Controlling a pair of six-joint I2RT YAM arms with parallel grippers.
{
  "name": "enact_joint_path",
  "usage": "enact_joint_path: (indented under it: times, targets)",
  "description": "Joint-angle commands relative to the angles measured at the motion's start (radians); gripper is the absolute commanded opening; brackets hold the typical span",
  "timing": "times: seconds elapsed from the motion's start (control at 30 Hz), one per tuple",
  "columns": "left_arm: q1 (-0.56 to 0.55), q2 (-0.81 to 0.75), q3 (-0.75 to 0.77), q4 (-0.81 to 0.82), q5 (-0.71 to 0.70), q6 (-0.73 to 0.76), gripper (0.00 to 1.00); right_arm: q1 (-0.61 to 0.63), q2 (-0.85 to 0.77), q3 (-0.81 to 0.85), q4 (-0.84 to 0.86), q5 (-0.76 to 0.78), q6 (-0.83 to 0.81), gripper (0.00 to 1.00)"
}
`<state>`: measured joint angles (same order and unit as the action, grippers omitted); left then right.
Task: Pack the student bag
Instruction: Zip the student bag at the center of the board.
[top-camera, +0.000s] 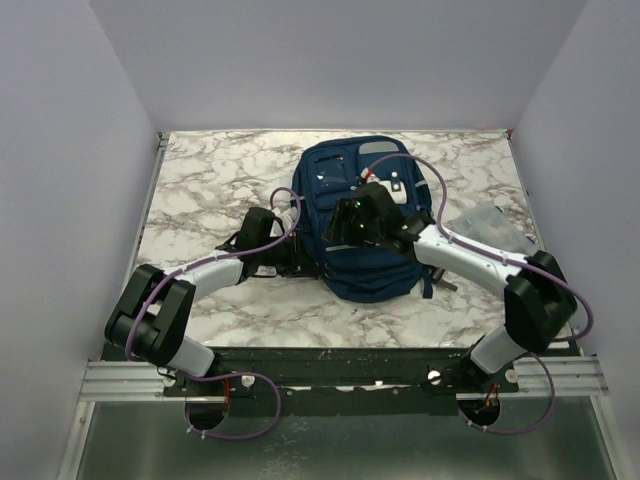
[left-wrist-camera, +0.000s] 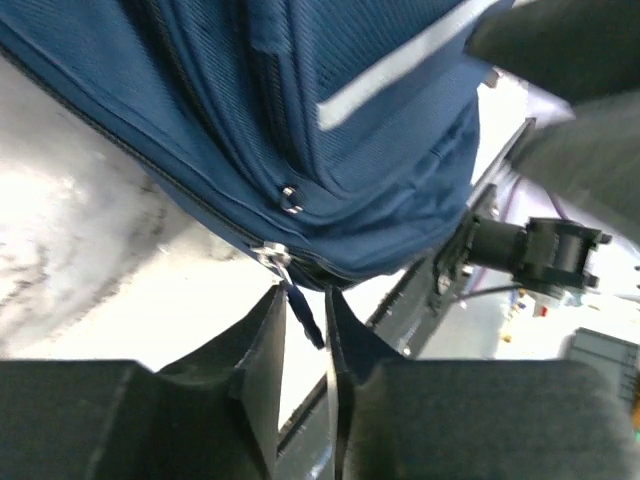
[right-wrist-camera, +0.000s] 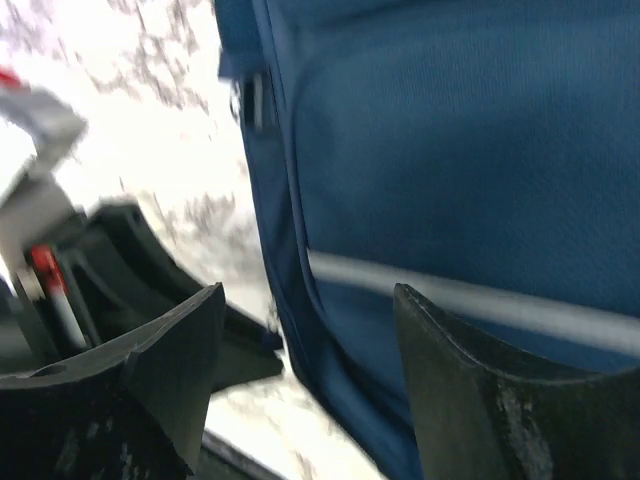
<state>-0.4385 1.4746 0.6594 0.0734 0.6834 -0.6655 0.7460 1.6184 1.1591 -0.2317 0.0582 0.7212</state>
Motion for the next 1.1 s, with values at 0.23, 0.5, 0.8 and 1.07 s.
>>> enact_joint_path:
  times: [0.23,0.5,0.8,1.07]
  targets:
    - [0.106,-0.087,-0.066,0.008,0.138,-0.125,0.55,0.243,-0.168,-0.182,-0.109,0.106,0.093,0.74]
    - [0.239,-0.248,-0.096,-0.129,-0.024,-0.161,0.6,0.38,-0.004,-0.025,-0.25,0.38,0.262,0.61]
    - [0.256,0.039,0.09,-0.137,0.003,-0.231,0.55,0.439,0.038,-0.048,-0.181,0.576,0.437,0.53]
    - [0.21,0.187,0.188,-0.08,0.022,-0.261,0.57,0.47,0.077,-0.057,-0.139,0.643,0.515,0.52]
